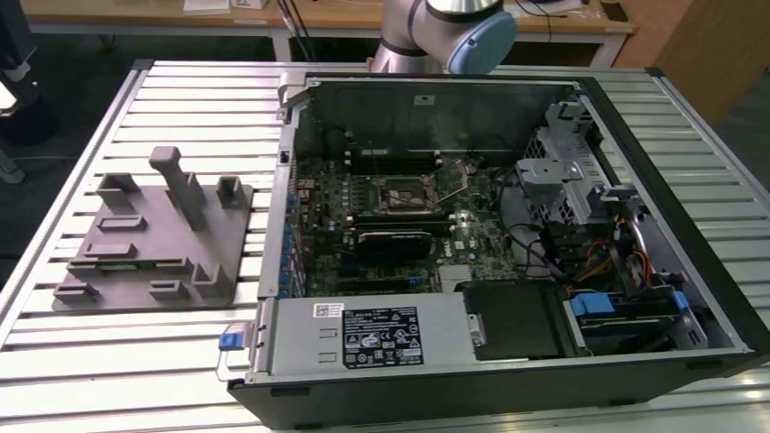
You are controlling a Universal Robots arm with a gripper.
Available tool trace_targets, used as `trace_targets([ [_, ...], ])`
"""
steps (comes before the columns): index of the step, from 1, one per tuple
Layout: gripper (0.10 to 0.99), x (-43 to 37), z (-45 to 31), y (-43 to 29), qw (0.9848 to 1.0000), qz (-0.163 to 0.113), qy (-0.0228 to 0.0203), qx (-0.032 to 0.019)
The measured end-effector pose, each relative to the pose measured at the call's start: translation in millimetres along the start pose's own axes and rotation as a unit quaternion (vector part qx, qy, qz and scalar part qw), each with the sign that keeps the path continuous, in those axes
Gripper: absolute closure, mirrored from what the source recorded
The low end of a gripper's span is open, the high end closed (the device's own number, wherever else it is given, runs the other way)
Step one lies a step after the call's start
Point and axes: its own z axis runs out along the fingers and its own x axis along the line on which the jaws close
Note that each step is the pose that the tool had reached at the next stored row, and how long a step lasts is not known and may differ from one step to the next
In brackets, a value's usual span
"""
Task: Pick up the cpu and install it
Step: 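Pick up the cpu and move it towards the insertion slot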
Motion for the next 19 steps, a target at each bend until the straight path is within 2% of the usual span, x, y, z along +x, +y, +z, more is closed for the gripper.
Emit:
trace_targets([
  [13,0.541,-0.4,-22.8,0.9,1.0,0.0,0.0,0.0],
  [19,0.541,-1.0,-23.6,1.0,1.0,0.0,0.0001,0.0],
])
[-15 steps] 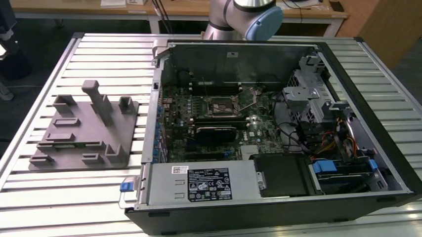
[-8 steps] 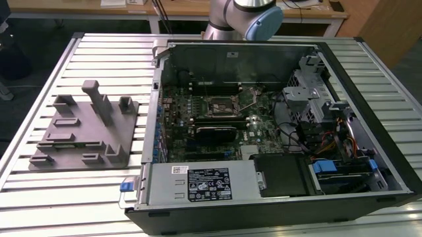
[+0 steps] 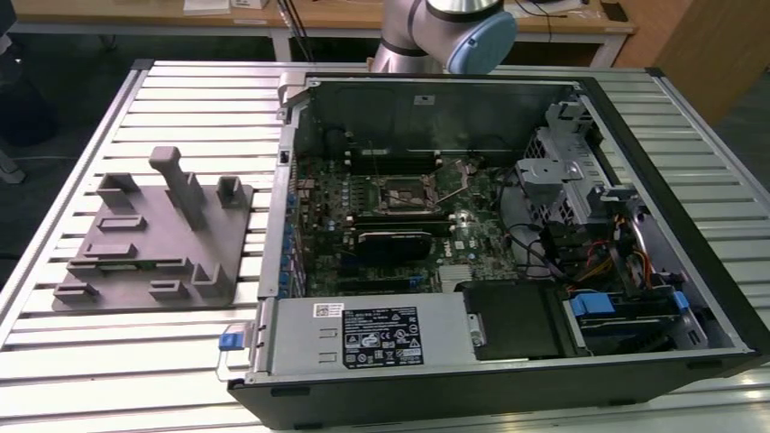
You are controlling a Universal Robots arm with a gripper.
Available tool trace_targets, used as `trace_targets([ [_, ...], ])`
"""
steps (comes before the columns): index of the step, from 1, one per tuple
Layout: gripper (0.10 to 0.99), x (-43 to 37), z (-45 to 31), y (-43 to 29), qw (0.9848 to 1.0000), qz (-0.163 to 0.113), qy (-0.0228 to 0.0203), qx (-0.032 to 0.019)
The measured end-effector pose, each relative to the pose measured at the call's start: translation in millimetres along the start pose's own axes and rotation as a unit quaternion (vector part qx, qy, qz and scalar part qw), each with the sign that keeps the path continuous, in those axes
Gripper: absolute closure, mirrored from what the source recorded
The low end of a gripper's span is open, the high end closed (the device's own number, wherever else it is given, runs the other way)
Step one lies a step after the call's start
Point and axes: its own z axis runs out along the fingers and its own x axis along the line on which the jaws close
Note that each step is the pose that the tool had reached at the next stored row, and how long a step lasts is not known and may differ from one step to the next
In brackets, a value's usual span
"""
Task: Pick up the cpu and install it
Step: 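Pick up the cpu and move it towards the insertion slot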
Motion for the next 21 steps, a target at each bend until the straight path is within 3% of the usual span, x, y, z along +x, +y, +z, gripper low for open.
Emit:
trace_targets([
  [6,0.541,-11.2,0.4,0.1,1.0,0.0,0.0002,-0.0001],
  [21,0.541,-54.1,1.1,0.7,1.0,0.0,0.0015,0.0],
])
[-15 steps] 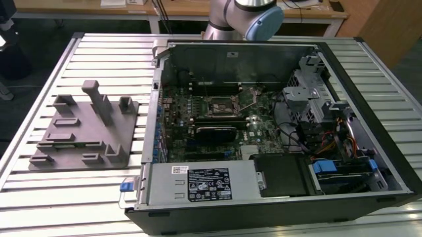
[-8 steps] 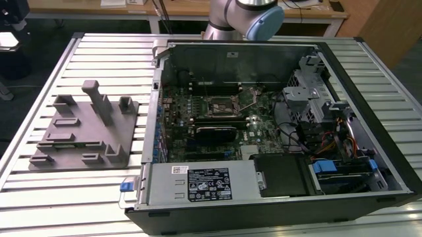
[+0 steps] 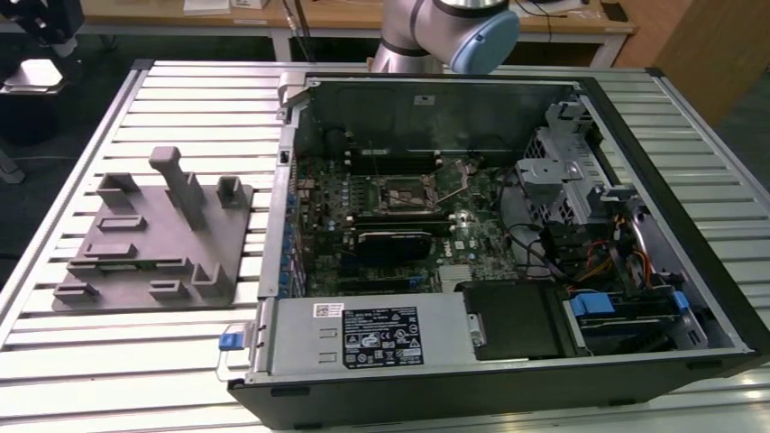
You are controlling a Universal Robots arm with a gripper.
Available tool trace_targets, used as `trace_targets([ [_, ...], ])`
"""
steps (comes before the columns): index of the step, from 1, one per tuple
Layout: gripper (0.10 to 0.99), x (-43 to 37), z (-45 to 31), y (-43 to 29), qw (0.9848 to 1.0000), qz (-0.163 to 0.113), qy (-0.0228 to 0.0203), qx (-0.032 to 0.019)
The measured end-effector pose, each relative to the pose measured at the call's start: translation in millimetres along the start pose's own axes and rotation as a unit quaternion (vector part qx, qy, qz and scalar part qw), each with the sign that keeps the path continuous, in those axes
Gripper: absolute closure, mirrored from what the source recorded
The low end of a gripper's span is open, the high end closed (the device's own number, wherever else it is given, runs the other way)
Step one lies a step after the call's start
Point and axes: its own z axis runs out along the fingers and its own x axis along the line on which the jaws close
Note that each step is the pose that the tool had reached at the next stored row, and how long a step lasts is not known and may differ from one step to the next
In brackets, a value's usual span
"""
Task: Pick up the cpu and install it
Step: 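Pick up the cpu and move it towards the insertion slot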
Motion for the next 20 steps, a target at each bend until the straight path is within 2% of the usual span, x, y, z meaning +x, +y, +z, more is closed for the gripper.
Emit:
trace_targets([
  [5,0.541,-14.2,0.2,0.2,1.0,0.0,0.0003,0.0],
  [6,0.541,-20.0,0.4,0.3,1.0,0.0,0.0005,0.0],
  [20,0.541,-58.7,0.9,0.9,1.0,0.0,0.0014,0.0],
])
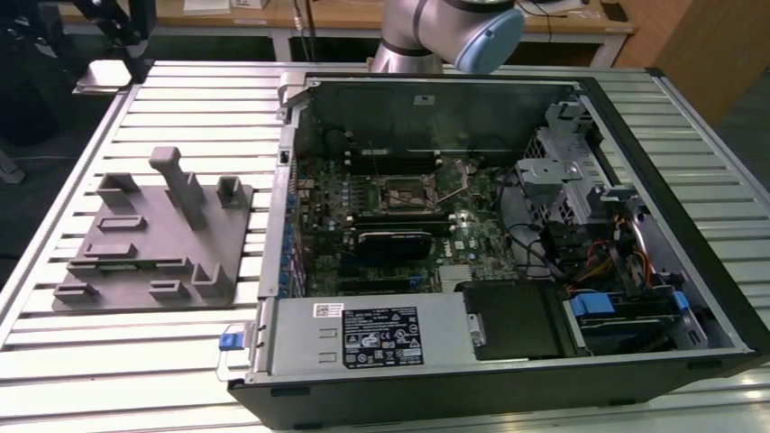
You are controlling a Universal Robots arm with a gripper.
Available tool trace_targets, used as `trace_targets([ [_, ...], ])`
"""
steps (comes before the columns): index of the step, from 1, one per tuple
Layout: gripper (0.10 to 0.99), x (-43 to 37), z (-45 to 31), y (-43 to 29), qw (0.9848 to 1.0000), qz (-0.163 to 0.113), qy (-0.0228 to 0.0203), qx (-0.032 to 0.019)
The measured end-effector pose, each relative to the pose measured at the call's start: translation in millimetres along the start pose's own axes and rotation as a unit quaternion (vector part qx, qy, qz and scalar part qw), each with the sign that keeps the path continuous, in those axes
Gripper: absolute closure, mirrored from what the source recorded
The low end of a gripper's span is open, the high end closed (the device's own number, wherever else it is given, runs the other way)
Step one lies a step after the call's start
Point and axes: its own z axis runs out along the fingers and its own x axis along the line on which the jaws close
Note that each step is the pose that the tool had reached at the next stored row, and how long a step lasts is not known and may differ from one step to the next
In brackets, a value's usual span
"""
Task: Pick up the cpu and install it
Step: 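Pick up the cpu and move it towards the insertion slot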
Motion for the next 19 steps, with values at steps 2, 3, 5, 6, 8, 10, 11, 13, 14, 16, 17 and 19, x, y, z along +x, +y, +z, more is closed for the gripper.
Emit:
trace_targets([
  [2,0.541,-6.0,0.0,0.1,1.0,0.0,0.0002,0.0],
  [3,0.541,-9.1,0.0,0.1,1.0,0.0,0.0003,0.0],
  [5,0.541,-14.7,0.2,0.3,1.0,0.0,0.0004,0.0],
  [6,0.541,-17.5,0.2,0.3,1.0,0.0,0.0005,0.0],
  [8,0.541,-22.8,0.3,0.3,1.0,0.0,0.0006,0.0],
  [10,0.541,-28.2,0.3,0.4,1.0,0.0,0.0007,0.0],
  [11,0.541,-30.7,0.3,0.4,1.0,0.0,0.0008,0.0],
  [13,0.541,-35.7,0.4,0.5,1.0,0.0,0.0008,0.0],
  [14,0.541,-38.2,0.4,0.6,1.0,0.0,0.0009,0.0],
  [16,0.541,-43.3,0.5,0.6,1.0,0.0,0.001,0.0],
  [17,0.541,-45.9,0.5,0.7,1.0,0.0,0.0011,0.0],
  [19,0.541,-51.3,0.5,0.7,1.0,0.0,0.0012,0.0],
])
